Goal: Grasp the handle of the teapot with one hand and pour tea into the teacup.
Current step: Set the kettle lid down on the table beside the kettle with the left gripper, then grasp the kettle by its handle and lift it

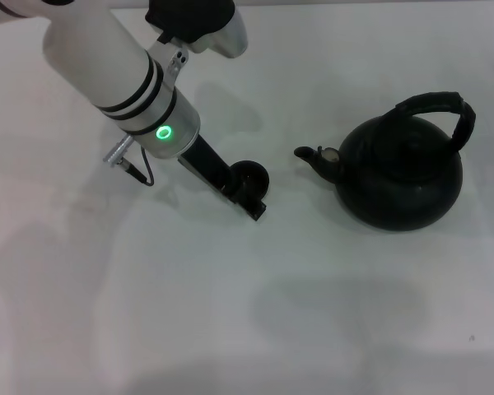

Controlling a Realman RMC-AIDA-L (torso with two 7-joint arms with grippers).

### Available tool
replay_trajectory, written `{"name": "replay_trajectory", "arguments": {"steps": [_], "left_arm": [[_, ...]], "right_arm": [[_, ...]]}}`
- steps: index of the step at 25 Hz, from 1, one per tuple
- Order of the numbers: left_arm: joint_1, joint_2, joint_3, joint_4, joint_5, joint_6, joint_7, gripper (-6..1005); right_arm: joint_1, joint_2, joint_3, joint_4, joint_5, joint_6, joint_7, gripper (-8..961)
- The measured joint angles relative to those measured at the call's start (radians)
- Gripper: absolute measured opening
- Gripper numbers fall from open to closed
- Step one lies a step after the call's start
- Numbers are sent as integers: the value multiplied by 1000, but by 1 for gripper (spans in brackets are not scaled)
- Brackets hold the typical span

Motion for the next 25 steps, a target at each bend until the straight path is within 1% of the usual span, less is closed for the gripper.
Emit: {"name": "replay_trajectory", "arguments": {"steps": [3, 6, 9, 10, 11, 14, 19, 21, 23, 25], "left_arm": [[3, 1, 0, 7, 2, -26, 0, 875], [48, 4, -5, 86, 2, -66, 3, 874], [138, 6, -59, 250, 16, -128, 11, 874], [182, 5, -93, 324, 26, -152, 17, 874], [205, 6, -110, 360, 32, -166, 21, 874], [330, 5, -180, 527, 36, -189, 56, 876], [482, 3, -275, 679, 17, -195, 99, 879], [536, 4, -317, 717, -23, -199, 131, 879], [597, 3, -376, 739, -106, -205, 210, 879], [656, 3, -435, 748, -210, -207, 311, 878]], "right_arm": [[-2, 0, 1, 0, 0, 0, 0, 780], [-4, 0, 1, -1, 0, 0, 0, 779], [-5, 0, 1, -2, 0, 0, 0, 779], [-6, 0, 0, -3, 0, 0, 0, 779], [-7, 0, 0, -4, 0, 0, 0, 779], [-9, -1, 0, -4, 0, 9, 0, 779], [-20, -4, -1, -6, 0, 46, 1, 779], [-30, -5, -4, -9, 0, 67, 1, 779], [-42, -6, -14, -14, 0, 89, 3, 779], [-58, -7, -48, -35, 0, 107, 19, 779]]}}
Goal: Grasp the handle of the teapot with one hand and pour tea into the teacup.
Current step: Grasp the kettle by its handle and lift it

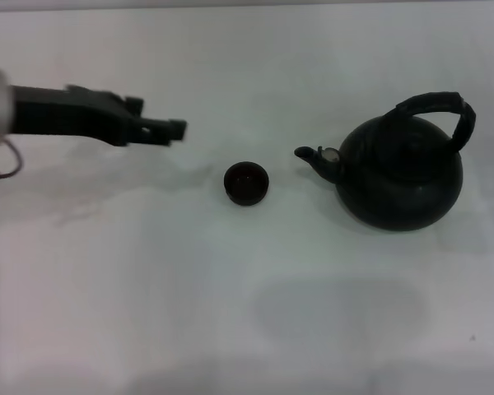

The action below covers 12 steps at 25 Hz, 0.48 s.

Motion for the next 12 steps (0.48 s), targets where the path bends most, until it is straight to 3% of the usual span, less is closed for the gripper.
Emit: {"name": "replay_trajectory", "arguments": {"steps": [3, 7, 12], "left_arm": [[82, 0, -83, -30, -191, -5, 189, 878], [119, -1, -161, -120, -350, -44, 412, 878], [119, 1, -256, -333, -510, -54, 671, 877]], "right_arm": [[-33, -1, -72, -61, -1, 2, 53, 779], [-109, 0, -208, -210, -3, -37, 176, 779], [-289, 5, -419, -632, -142, -241, 512, 778]]}}
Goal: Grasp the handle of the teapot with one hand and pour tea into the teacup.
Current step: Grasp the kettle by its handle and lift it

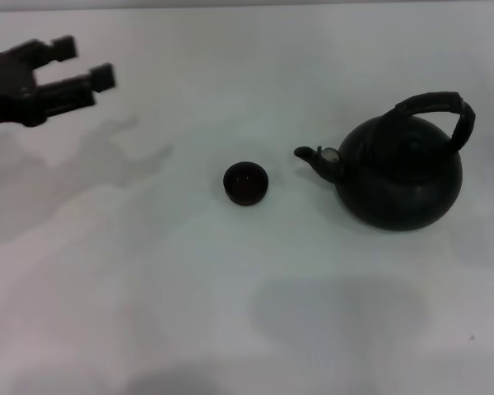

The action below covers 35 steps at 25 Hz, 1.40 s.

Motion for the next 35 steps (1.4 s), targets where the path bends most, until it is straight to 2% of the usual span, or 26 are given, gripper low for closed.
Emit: {"name": "replay_trajectory", "arguments": {"steps": [3, 4, 5, 6, 7, 9, 13, 17, 18, 22, 26, 35], "left_arm": [[-13, 0, -82, -150, -51, -2, 172, 877], [-13, 0, -82, -150, -51, -2, 172, 876], [-20, 0, -108, -207, -72, -5, 242, 876], [-20, 0, -108, -207, -72, -5, 242, 876], [-27, 0, -166, -332, -117, -6, 426, 876], [-27, -1, -188, -375, -130, -3, 489, 875], [-28, 0, -224, -490, -196, 6, 640, 874], [-28, -1, -267, -559, -233, 14, 737, 875], [-30, -5, -309, -619, -269, 15, 821, 875], [-31, -5, -320, -709, -386, 1, 950, 876], [-29, -6, -320, -745, -453, -15, 1016, 877], [-31, -6, -315, -759, -456, -20, 1027, 878]], "right_arm": [[-100, 5, -110, -262, -142, -113, 195, 778], [-122, 6, -138, -332, -182, -128, 247, 778], [-140, 7, -159, -386, -221, -135, 287, 778], [-152, 8, -173, -427, -248, -130, 326, 778], [-161, 8, -183, -458, -265, -124, 353, 778], [-167, 8, -196, -490, -284, -82, 413, 778], [-159, 8, -218, -494, -294, 4, 485, 778], [-160, 7, -280, -481, -300, 21, 489, 774], [-158, 7, -297, -473, -302, 23, 484, 773], [-138, 6, -330, -431, -303, 24, 474, 769], [-117, 5, -339, -389, -290, 24, 441, 765], [-102, 3, -330, -368, -288, 12, 403, 756]]}}
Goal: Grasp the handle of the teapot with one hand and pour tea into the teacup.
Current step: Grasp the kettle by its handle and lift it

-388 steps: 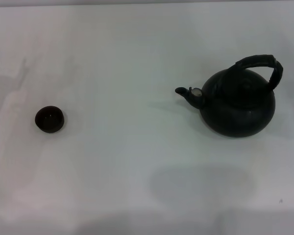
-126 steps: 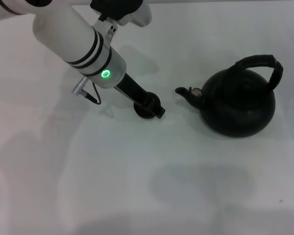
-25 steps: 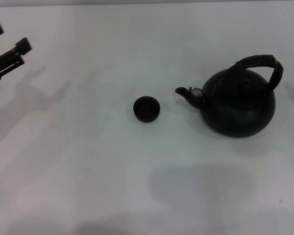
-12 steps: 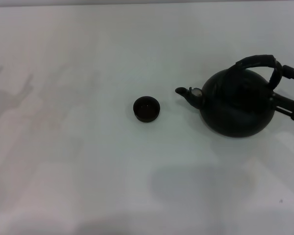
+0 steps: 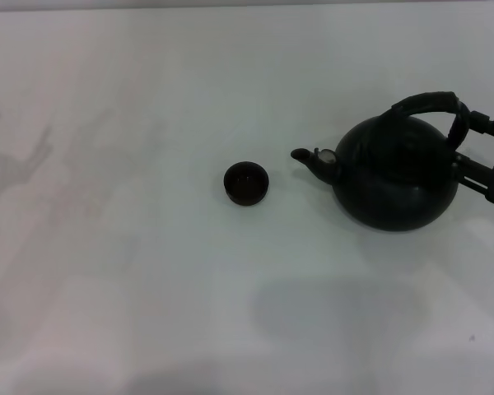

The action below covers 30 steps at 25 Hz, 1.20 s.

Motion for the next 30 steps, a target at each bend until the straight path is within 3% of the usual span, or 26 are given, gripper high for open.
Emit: {"name": "replay_trajectory", "arguments": {"steps": [10, 19, 24, 30], "left_arm": [[-19, 2, 1, -18, 3, 7, 2, 879], [-23, 1, -3, -29, 1, 12, 28, 878], [-31, 1, -3, -38, -1, 25, 36, 878], [-37, 2, -5, -43, -2, 31, 38, 876]], "right_arm": [[65, -1, 0, 73, 20, -46, -27, 627], [76, -1, 1, 85, 28, -29, -84, 540], [76, 1, -4, 88, 51, -26, -116, 409], [76, 4, -5, 90, 55, -36, -152, 183]]}}
